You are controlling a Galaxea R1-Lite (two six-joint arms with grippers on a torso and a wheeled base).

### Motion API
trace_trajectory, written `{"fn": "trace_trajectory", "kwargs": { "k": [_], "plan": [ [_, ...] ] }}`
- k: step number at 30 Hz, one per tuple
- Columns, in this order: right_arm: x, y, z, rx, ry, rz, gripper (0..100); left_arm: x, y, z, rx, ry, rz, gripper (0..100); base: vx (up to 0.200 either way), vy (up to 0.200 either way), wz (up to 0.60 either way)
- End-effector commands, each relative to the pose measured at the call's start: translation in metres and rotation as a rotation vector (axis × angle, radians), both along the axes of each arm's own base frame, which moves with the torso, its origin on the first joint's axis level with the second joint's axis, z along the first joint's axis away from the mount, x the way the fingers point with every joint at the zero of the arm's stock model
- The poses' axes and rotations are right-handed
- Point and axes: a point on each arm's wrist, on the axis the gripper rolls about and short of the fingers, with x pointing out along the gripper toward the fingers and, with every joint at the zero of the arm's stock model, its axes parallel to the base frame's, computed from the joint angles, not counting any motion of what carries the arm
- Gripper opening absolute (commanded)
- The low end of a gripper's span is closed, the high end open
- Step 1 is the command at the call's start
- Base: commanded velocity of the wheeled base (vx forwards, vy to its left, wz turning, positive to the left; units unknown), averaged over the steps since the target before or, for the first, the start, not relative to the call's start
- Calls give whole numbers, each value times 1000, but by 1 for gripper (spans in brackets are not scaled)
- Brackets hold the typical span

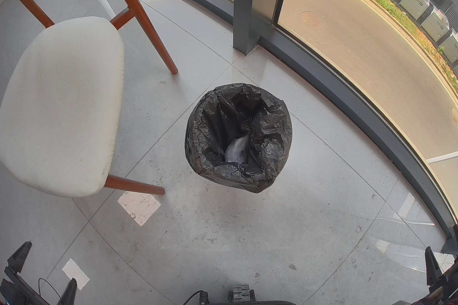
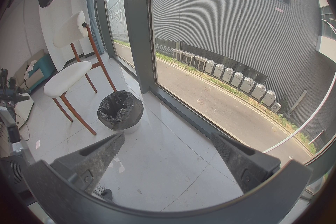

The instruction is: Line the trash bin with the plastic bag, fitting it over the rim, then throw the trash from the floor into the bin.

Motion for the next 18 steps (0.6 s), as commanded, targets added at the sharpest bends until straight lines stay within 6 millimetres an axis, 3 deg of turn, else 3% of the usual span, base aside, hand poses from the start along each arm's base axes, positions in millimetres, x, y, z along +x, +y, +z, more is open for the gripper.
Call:
{"fn": "trace_trajectory", "kwargs": {
  "k": [1,5,9,14,16,18],
  "plan": [
    [0,0,-5,-4,2,6,100,2,4,-4,-189,27,151,100,0,0,0],
    [0,0,-5,-7,2,6,100,2,3,-4,-156,25,147,100,0,0,0],
    [0,0,-5,0,3,3,100,1,6,-12,-161,90,259,100,0,0,0],
    [0,0,-5,0,3,1,100,1,5,-12,-144,90,228,100,0,0,0],
    [0,0,-5,0,3,1,100,-1,7,-12,-122,74,56,100,0,0,0],
    [0,0,-5,0,3,1,100,-1,6,-12,-123,69,99,100,0,0,0]
  ]
}}
